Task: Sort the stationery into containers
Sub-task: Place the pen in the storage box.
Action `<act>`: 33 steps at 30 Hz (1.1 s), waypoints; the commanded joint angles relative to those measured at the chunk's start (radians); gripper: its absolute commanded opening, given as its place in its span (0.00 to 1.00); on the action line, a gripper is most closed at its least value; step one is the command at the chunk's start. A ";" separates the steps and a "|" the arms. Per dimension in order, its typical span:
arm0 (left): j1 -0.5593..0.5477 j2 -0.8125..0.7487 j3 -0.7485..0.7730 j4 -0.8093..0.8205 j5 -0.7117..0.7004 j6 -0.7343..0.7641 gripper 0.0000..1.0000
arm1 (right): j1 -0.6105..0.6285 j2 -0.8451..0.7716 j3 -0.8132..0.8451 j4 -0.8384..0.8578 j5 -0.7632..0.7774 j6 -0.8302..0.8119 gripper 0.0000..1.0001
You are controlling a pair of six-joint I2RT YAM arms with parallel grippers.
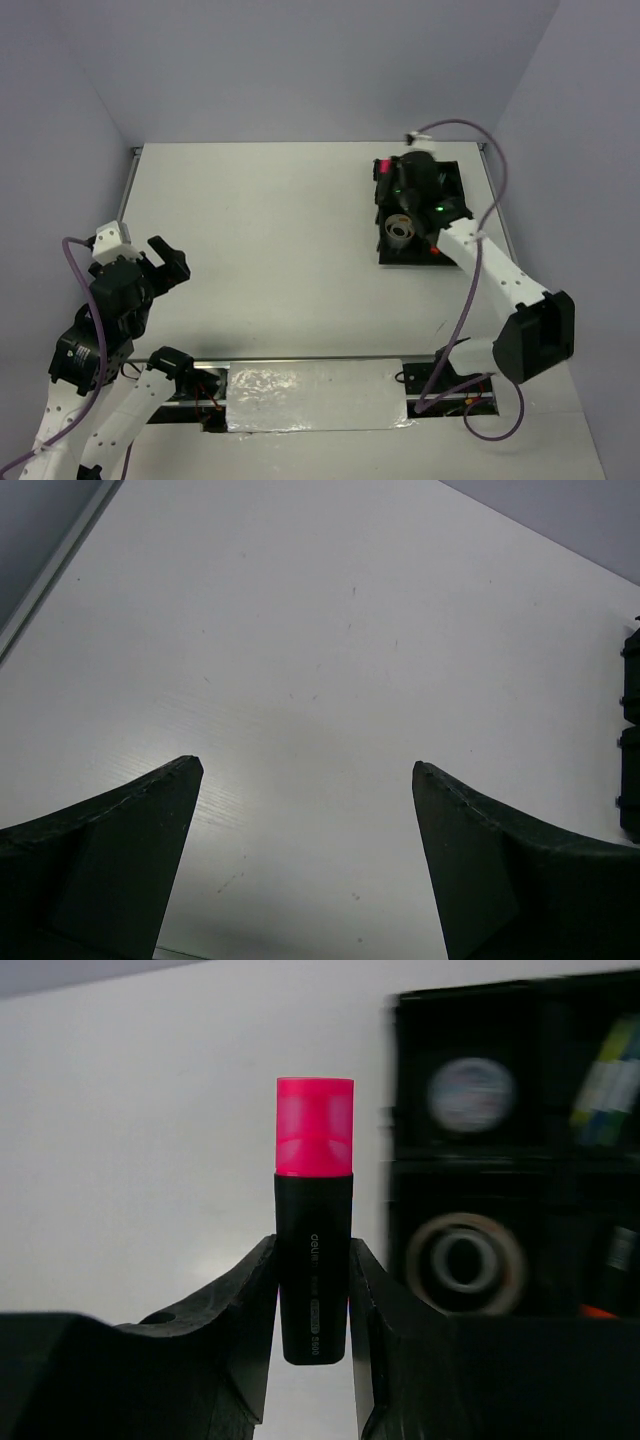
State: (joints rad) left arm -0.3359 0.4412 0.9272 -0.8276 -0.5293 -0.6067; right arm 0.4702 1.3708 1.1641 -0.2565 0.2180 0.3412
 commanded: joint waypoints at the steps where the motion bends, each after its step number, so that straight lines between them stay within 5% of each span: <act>1: 0.005 0.013 -0.001 0.054 0.026 0.028 0.99 | -0.211 -0.024 -0.128 -0.161 0.061 0.058 0.03; 8: 0.005 0.022 -0.001 0.058 0.037 0.035 0.99 | -0.497 -0.061 -0.146 -0.141 0.047 -0.011 0.06; 14: 0.005 0.031 -0.001 0.062 0.043 0.039 0.99 | -0.576 -0.006 -0.141 -0.135 -0.009 -0.022 0.18; 20: 0.005 0.048 0.001 0.061 0.043 0.041 0.99 | -0.579 0.019 -0.121 -0.130 -0.101 -0.034 0.65; 21: 0.005 0.050 0.001 0.061 0.042 0.041 0.99 | -0.579 0.022 -0.109 -0.147 -0.108 -0.031 0.99; 25: 0.005 0.070 0.007 0.056 0.028 0.038 0.99 | -0.575 -0.022 -0.090 -0.193 -0.121 -0.022 1.00; 33: 0.009 0.149 0.080 -0.016 -0.122 0.005 0.99 | -0.492 -0.510 -0.090 -0.449 -0.117 -0.036 1.00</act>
State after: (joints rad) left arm -0.3347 0.5652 0.9417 -0.8326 -0.5499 -0.5838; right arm -0.0597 1.0668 1.0233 -0.5781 0.0959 0.3149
